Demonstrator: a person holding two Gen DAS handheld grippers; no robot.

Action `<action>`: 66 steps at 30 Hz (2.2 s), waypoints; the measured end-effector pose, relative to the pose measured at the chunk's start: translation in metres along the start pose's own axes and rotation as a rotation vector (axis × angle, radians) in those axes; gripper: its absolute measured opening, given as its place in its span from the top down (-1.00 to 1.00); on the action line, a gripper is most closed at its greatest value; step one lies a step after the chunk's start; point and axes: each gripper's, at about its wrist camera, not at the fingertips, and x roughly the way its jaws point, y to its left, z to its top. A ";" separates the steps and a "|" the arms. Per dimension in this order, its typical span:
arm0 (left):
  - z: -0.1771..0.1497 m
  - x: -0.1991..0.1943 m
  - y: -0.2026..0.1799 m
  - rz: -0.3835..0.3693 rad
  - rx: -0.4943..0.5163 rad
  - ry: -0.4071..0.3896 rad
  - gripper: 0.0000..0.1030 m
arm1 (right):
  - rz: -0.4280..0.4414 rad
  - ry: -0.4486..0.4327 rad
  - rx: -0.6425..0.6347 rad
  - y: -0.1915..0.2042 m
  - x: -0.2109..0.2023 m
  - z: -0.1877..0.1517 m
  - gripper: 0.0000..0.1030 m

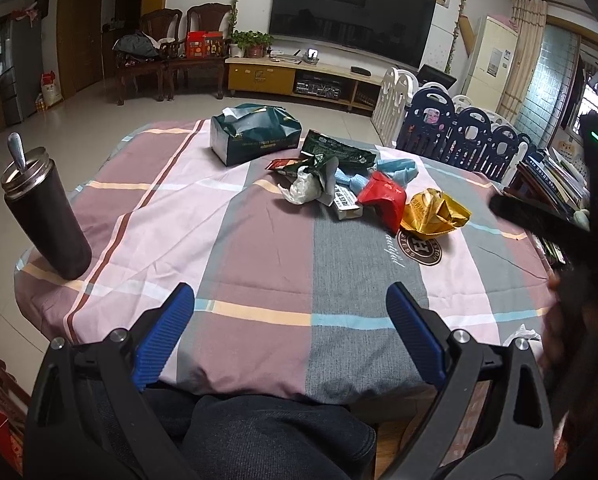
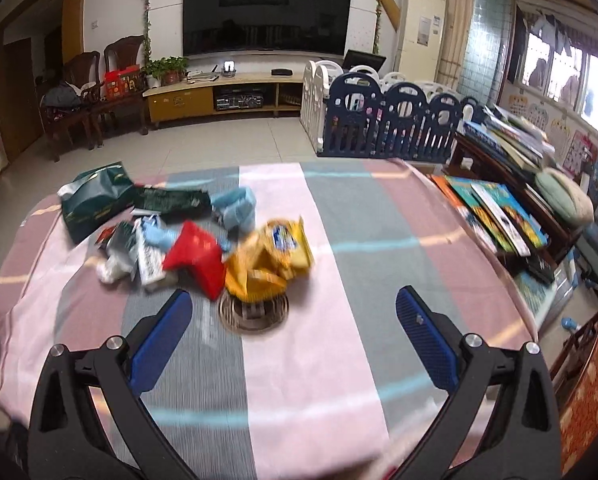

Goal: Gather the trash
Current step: 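Move both empty grippers from the bin back over the table, then grasp the yellow potato chip bag with the right gripper, then hold the chip bag in the right gripper while the left gripper reaches toward the red snack wrapper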

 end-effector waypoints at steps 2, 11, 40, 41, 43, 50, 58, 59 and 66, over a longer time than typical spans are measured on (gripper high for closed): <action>-0.001 0.002 0.002 0.006 -0.002 0.006 -0.87 | -0.042 -0.003 -0.029 0.012 0.027 0.018 -0.94; -0.005 0.021 0.016 0.015 -0.032 0.056 -0.87 | -0.092 0.164 -0.069 0.036 0.132 0.034 -0.94; -0.006 0.023 0.031 0.034 -0.098 0.058 -0.87 | 0.278 0.288 -0.205 0.068 0.038 -0.046 0.32; -0.006 0.023 0.033 0.039 -0.105 0.058 -0.87 | 0.294 0.285 -0.220 0.074 0.034 -0.047 0.32; -0.006 0.024 0.038 0.043 -0.126 0.061 -0.87 | 0.319 0.280 -0.238 0.085 0.029 -0.049 0.32; -0.006 0.027 0.046 0.052 -0.160 0.067 -0.87 | 0.362 0.310 -0.236 0.103 0.028 -0.054 0.30; -0.007 0.030 0.048 0.057 -0.172 0.082 -0.87 | 0.402 0.323 -0.194 0.095 0.024 -0.053 0.15; -0.007 0.031 0.048 0.058 -0.172 0.084 -0.87 | 0.408 0.321 -0.188 0.094 0.023 -0.052 0.15; -0.008 0.032 0.049 0.063 -0.174 0.092 -0.87 | 0.417 0.300 -0.160 0.088 0.015 -0.047 0.14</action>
